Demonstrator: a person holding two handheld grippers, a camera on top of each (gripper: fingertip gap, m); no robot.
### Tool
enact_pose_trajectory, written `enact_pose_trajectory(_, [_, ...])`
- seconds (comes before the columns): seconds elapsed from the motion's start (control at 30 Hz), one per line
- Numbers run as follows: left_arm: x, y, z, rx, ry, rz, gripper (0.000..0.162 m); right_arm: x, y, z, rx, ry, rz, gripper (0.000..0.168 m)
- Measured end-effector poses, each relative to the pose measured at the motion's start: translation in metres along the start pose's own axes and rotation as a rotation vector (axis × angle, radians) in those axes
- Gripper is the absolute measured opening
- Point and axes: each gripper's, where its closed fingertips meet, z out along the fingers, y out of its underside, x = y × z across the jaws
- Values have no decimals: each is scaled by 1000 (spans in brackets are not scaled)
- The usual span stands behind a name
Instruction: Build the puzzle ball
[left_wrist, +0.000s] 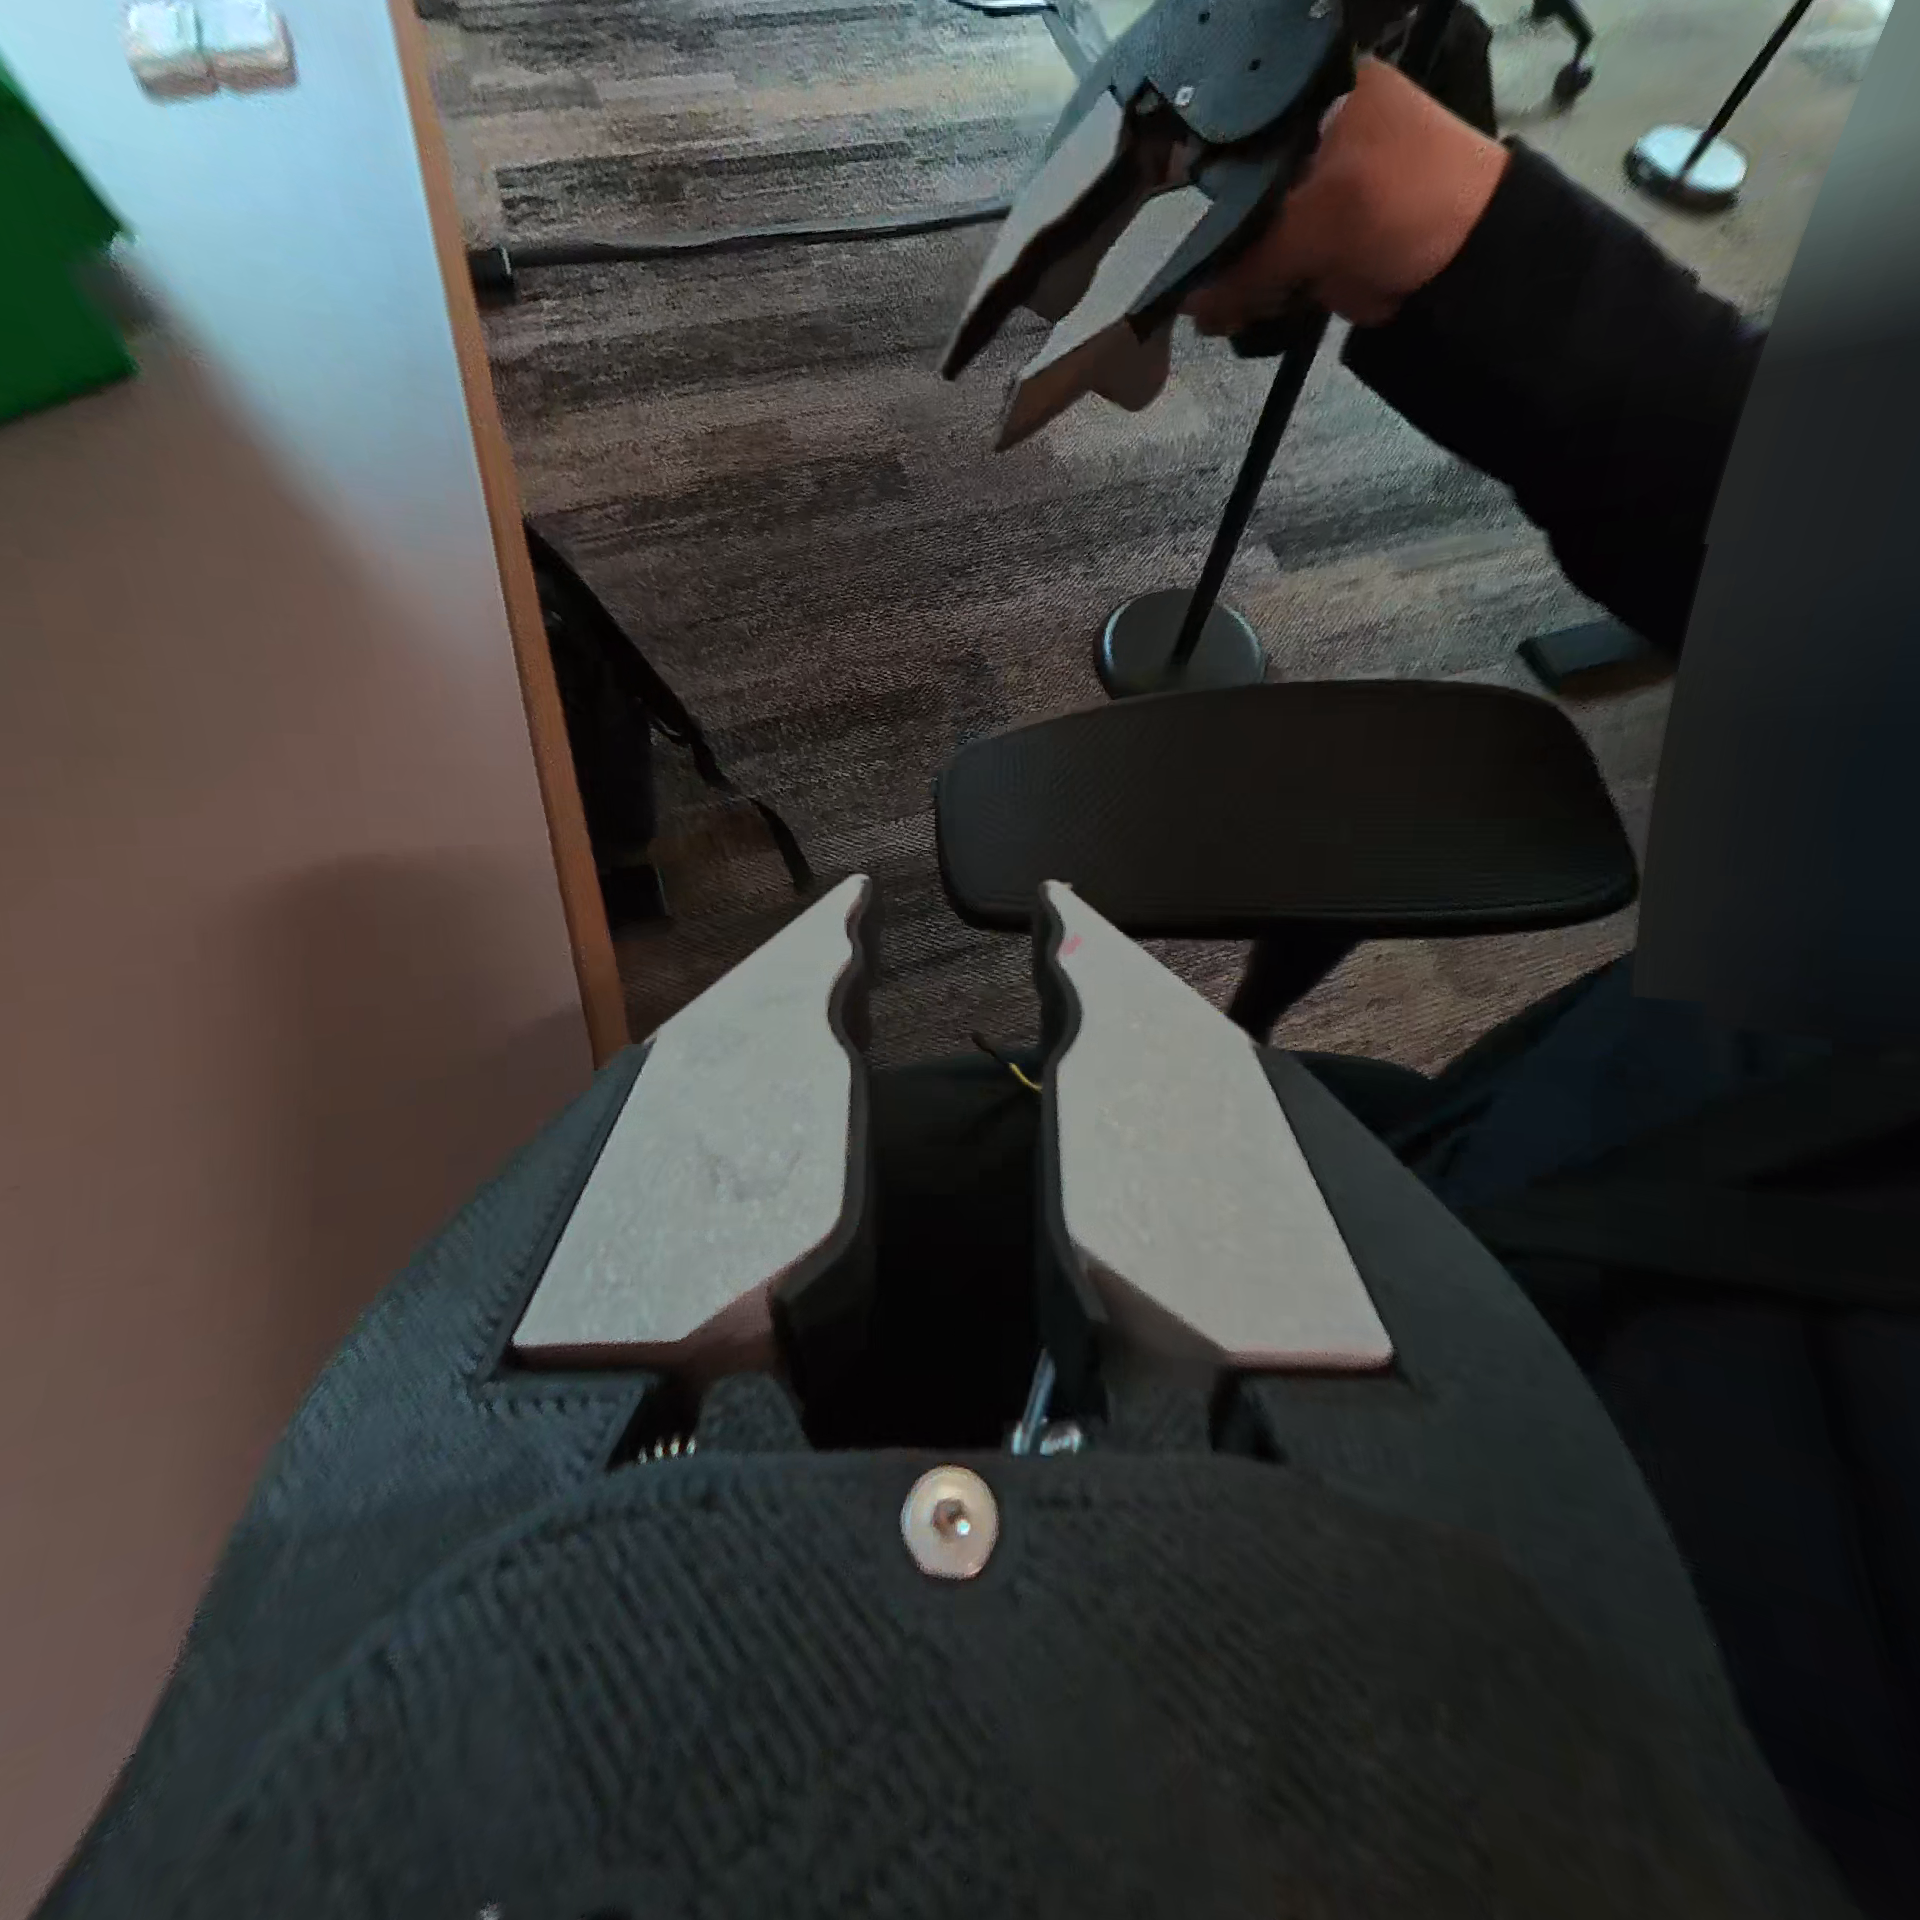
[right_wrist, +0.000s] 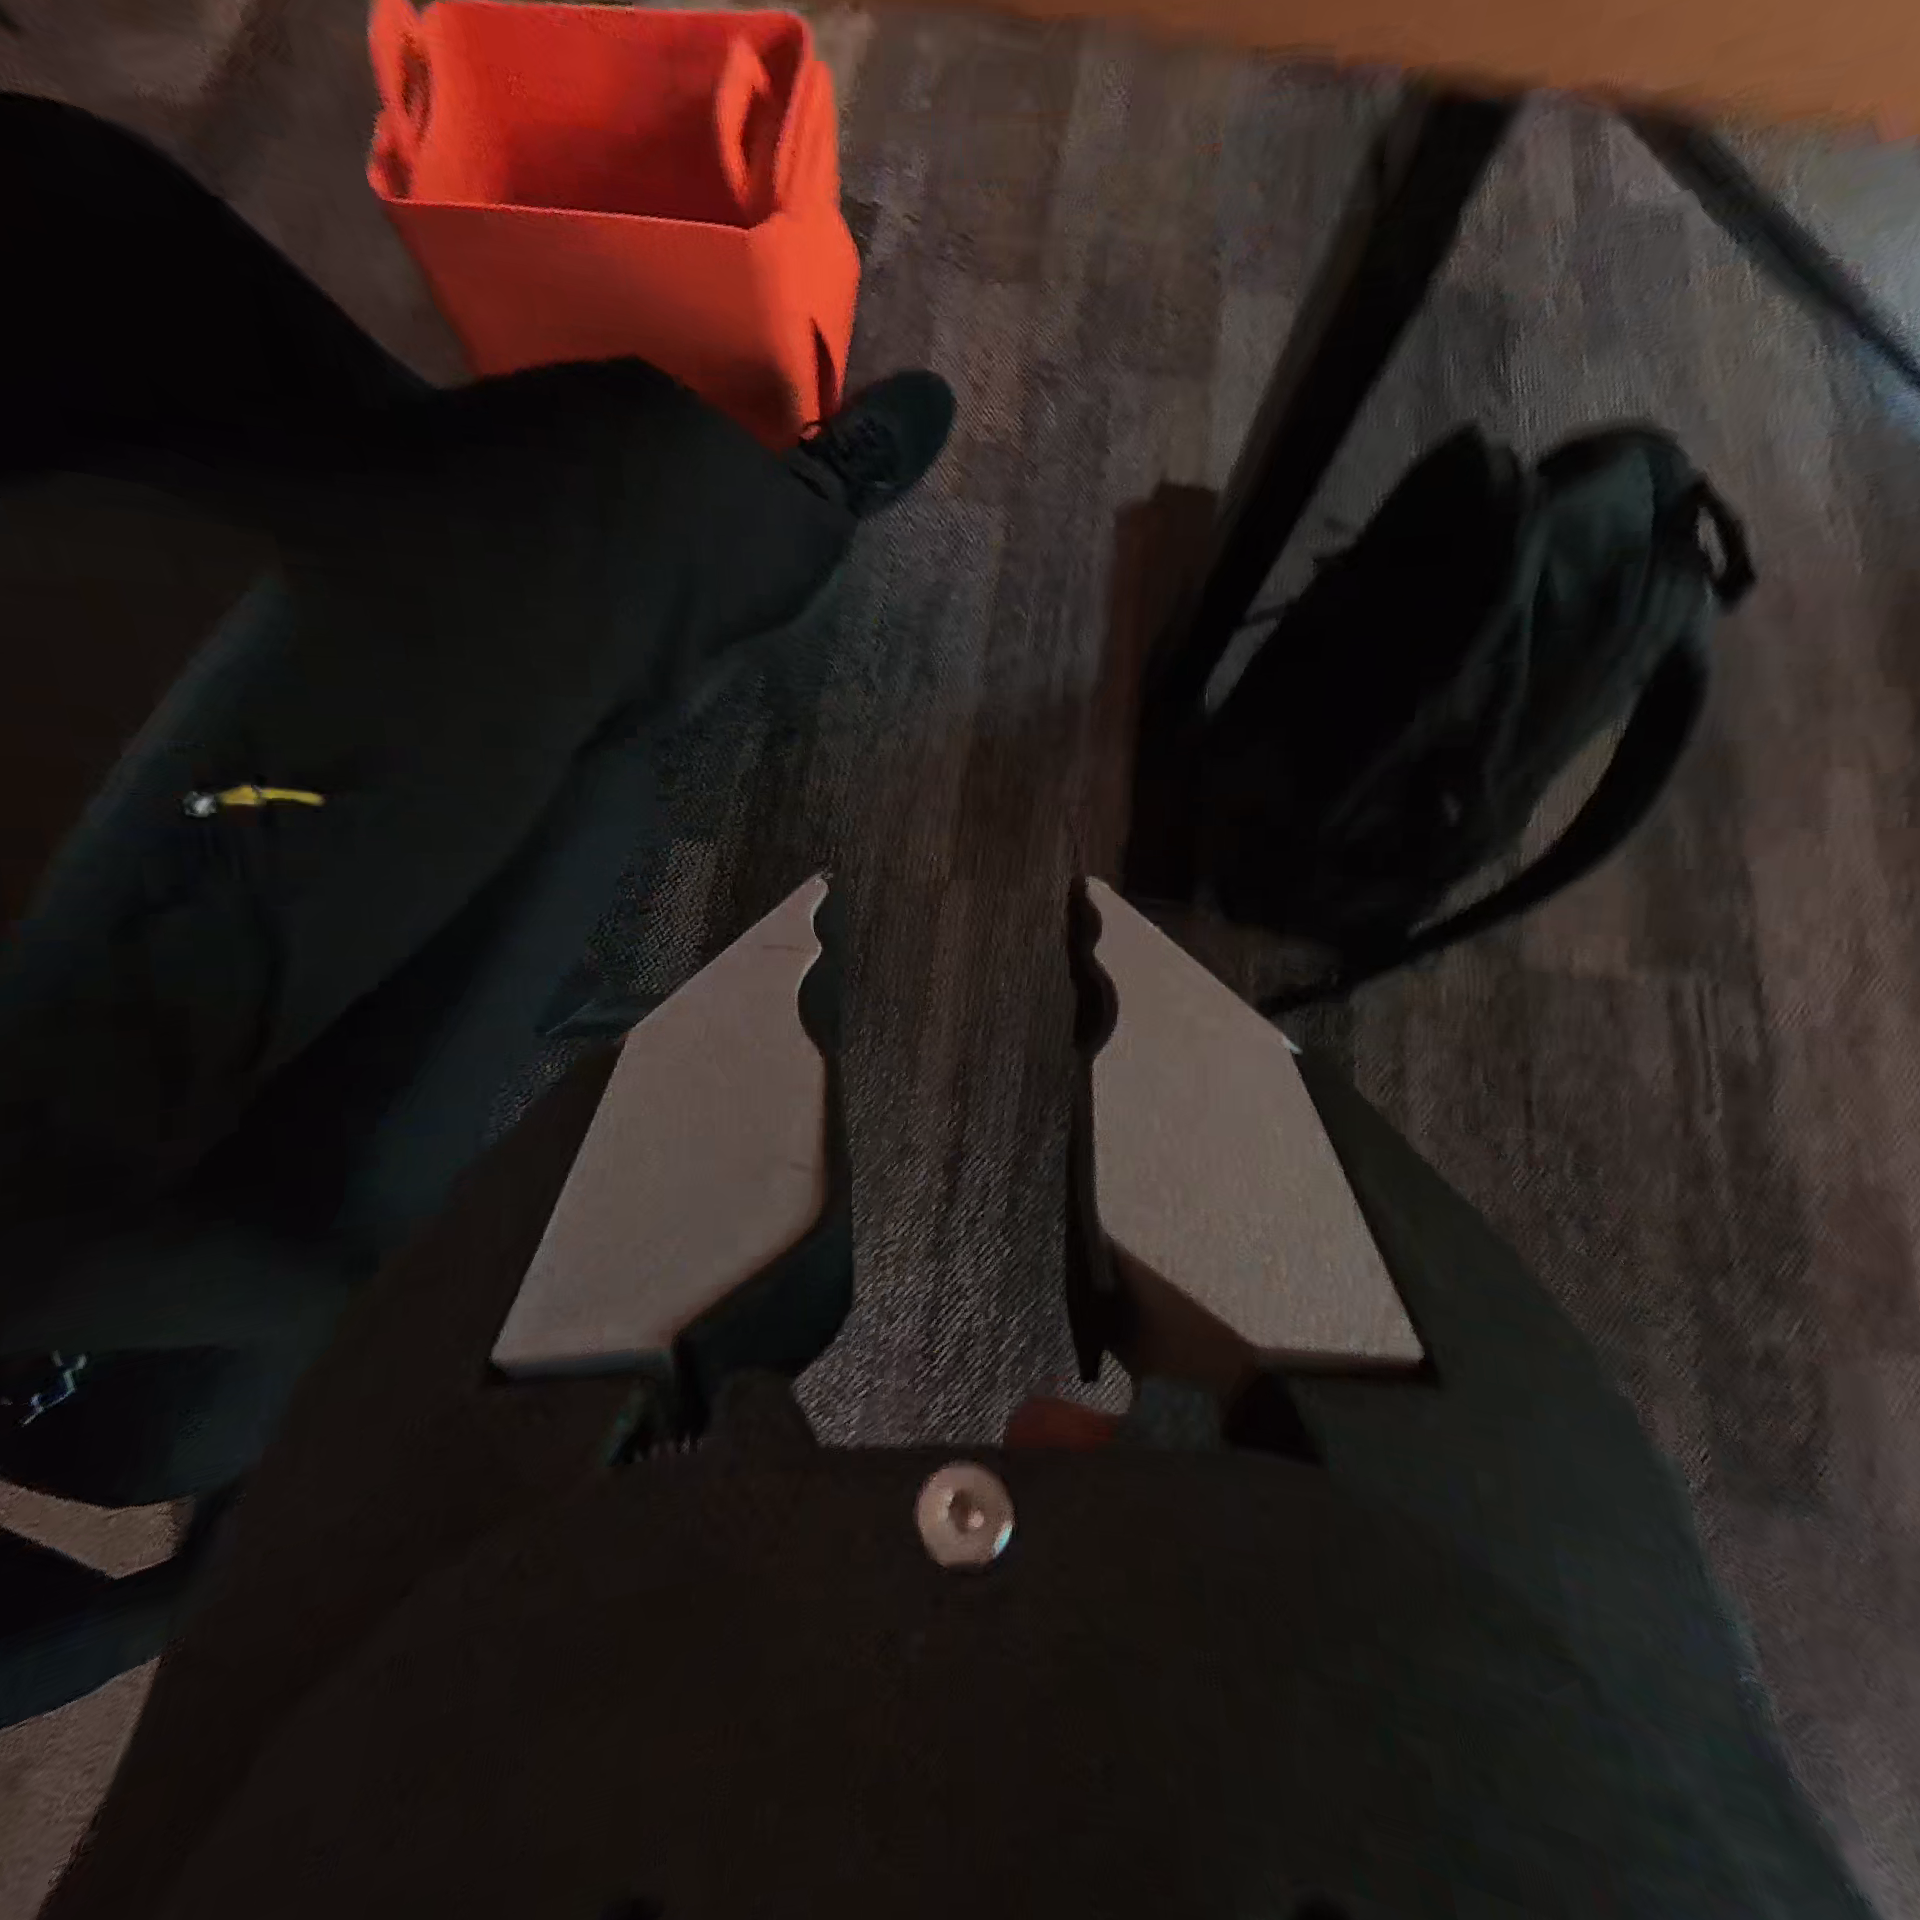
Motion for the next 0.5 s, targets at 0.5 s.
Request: enact_pose_trajectory(0.5, [-58, -68, 67, 50, 88, 77, 28, 43, 196, -32, 178, 232, 457, 45])
